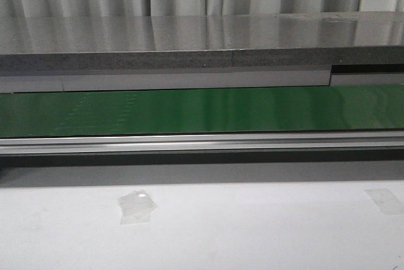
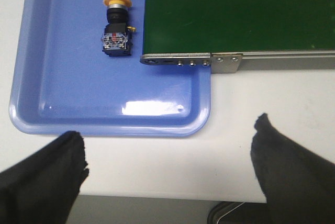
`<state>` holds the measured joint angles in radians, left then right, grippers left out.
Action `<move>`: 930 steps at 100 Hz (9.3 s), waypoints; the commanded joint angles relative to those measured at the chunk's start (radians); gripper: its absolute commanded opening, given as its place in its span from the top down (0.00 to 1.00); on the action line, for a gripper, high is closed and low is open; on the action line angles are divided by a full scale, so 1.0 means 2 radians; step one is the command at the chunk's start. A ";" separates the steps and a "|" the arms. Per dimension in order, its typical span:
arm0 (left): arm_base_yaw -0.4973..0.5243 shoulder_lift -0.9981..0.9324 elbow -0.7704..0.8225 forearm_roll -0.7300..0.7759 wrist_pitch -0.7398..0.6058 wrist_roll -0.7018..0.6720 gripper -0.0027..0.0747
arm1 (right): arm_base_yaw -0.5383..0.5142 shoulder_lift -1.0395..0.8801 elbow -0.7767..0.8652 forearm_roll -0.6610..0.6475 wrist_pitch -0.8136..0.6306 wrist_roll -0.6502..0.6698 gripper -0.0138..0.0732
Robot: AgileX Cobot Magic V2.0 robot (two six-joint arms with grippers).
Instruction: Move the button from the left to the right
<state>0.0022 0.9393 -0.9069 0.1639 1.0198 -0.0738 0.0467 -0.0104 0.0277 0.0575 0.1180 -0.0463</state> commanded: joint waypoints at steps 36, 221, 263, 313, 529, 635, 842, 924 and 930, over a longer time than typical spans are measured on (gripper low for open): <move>0.069 0.066 -0.074 0.006 -0.077 -0.005 0.15 | -0.001 -0.010 -0.008 -0.004 -0.042 -0.003 0.92; 0.172 0.501 -0.238 -0.100 -0.147 0.049 0.17 | -0.001 -0.010 -0.008 -0.004 -0.042 -0.003 0.92; 0.172 0.520 -0.238 -0.106 -0.138 0.049 0.53 | -0.001 -0.010 -0.008 -0.004 -0.042 -0.003 0.92; 0.172 0.472 -0.238 -0.106 -0.138 0.062 0.99 | -0.001 -0.010 -0.008 -0.004 -0.042 -0.003 0.92; 0.044 0.372 -0.237 -0.130 -0.069 0.104 0.15 | -0.001 -0.010 -0.008 -0.004 -0.042 -0.003 0.92; -0.025 -0.044 0.071 -0.133 -0.383 0.110 0.15 | -0.001 -0.010 -0.008 -0.004 -0.042 -0.003 0.92; -0.025 -0.245 0.255 -0.154 -0.490 0.110 0.99 | -0.001 0.028 -0.100 0.036 -0.006 -0.003 0.92; -0.025 -0.245 0.255 -0.154 -0.490 0.110 0.99 | -0.001 0.388 -0.401 0.036 0.284 -0.003 0.92; -0.025 -0.245 0.255 -0.154 -0.490 0.110 0.99 | -0.001 0.394 -0.401 0.036 0.284 -0.003 0.92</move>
<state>-0.0395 0.4441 -0.3688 -0.1360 0.1256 0.1457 0.0467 0.7602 -0.7385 0.1236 0.7341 -0.0459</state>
